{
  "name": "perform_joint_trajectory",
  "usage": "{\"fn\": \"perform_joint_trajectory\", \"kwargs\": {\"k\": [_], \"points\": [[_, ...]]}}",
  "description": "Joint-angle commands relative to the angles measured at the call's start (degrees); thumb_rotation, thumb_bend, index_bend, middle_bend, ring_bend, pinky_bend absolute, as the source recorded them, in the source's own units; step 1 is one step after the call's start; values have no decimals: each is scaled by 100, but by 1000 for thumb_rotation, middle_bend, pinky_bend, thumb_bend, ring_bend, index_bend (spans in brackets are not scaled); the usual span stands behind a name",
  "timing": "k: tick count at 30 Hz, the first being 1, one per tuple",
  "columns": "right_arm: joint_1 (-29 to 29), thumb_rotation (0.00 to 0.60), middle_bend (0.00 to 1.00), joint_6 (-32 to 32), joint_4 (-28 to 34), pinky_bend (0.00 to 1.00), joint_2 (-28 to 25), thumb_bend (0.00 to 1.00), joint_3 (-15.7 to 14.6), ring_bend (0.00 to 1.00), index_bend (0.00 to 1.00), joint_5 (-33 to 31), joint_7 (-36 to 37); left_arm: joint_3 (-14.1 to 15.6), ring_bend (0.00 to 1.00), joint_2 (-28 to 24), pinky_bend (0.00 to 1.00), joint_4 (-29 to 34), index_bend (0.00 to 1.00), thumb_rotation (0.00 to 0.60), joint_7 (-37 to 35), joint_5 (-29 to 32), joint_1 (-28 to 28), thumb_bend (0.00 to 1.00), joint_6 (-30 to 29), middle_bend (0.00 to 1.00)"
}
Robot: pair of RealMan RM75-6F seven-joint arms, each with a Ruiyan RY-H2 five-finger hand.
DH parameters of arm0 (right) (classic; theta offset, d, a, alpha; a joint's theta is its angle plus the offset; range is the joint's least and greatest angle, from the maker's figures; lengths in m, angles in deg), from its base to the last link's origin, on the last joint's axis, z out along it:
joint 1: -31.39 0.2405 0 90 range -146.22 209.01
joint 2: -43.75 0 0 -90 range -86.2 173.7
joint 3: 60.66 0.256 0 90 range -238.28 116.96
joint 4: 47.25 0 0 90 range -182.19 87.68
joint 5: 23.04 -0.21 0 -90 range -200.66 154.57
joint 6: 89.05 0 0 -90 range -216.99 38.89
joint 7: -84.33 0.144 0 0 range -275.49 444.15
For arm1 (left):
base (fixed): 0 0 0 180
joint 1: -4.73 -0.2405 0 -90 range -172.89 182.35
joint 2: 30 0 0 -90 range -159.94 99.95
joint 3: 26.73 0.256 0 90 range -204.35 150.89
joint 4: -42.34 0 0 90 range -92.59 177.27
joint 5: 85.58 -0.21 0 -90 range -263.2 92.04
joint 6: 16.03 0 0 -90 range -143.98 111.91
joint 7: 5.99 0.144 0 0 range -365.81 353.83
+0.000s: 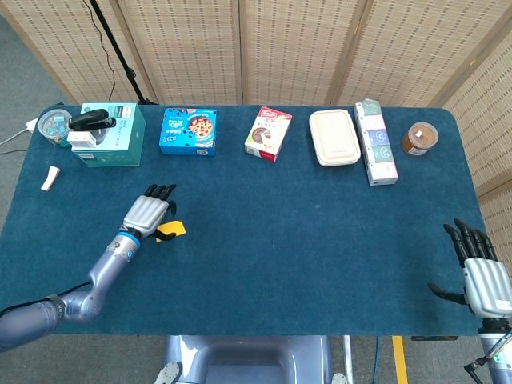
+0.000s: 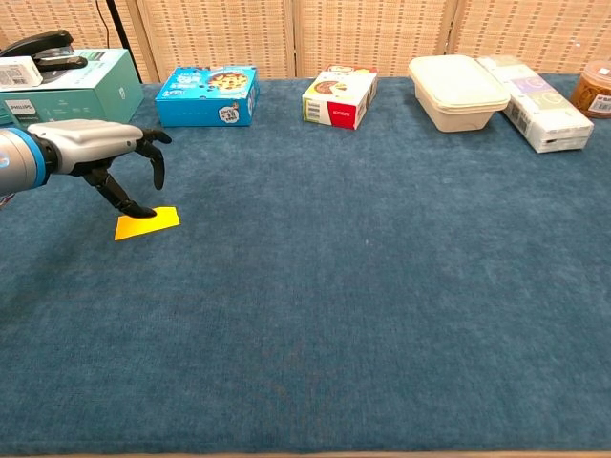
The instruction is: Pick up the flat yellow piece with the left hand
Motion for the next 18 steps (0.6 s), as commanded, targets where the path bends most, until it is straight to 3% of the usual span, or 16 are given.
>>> {"fn": "perform_joint_trajectory", "kwargs": {"k": [1, 14, 18], "points": [[-1, 600, 0, -6, 5, 0, -4, 0, -1, 0, 0, 3, 6, 10, 0, 67, 0, -35, 420, 418, -185, 37, 12, 204, 69, 0], [13, 600, 0, 22, -6, 0, -6, 0, 6, 0, 0, -35, 25, 76, 0, 455, 0, -601, 427, 414, -817, -417, 118, 207, 141, 0], [13, 600, 0, 23, -11, 0, -13, 0, 16, 0, 0, -58, 46, 117, 0, 470, 0, -712, 429, 387, -892, -500, 154, 192, 211, 0]]}}
